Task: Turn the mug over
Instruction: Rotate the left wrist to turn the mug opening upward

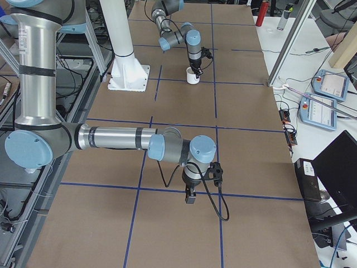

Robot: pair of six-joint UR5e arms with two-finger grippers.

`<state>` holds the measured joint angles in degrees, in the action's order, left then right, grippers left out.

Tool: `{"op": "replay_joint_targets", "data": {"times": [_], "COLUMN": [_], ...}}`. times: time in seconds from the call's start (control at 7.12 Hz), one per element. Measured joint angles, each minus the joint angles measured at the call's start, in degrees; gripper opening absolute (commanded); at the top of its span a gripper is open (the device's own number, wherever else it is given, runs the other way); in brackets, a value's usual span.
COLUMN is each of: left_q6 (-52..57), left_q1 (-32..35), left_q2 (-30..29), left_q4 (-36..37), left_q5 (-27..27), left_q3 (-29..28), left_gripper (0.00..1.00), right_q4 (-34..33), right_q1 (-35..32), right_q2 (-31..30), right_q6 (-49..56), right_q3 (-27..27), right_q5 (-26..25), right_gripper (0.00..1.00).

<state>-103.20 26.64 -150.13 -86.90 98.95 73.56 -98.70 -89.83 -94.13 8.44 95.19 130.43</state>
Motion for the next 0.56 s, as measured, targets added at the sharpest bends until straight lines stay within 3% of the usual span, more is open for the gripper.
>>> {"op": "replay_joint_targets", "data": {"times": [0.56], "left_q6": [0.6], "left_q1": [-0.6], "left_q2": [-0.3], "left_q4": [2.2], "left_q5": [-0.1], "left_q3": [-0.1], "left_gripper": [0.0], "right_q4": [0.0], "right_q1": [0.0], "right_q2": [0.0], "right_q6": [0.0], "right_q3": [0.0], "right_q5": [0.0], "right_gripper": [1.0]}}
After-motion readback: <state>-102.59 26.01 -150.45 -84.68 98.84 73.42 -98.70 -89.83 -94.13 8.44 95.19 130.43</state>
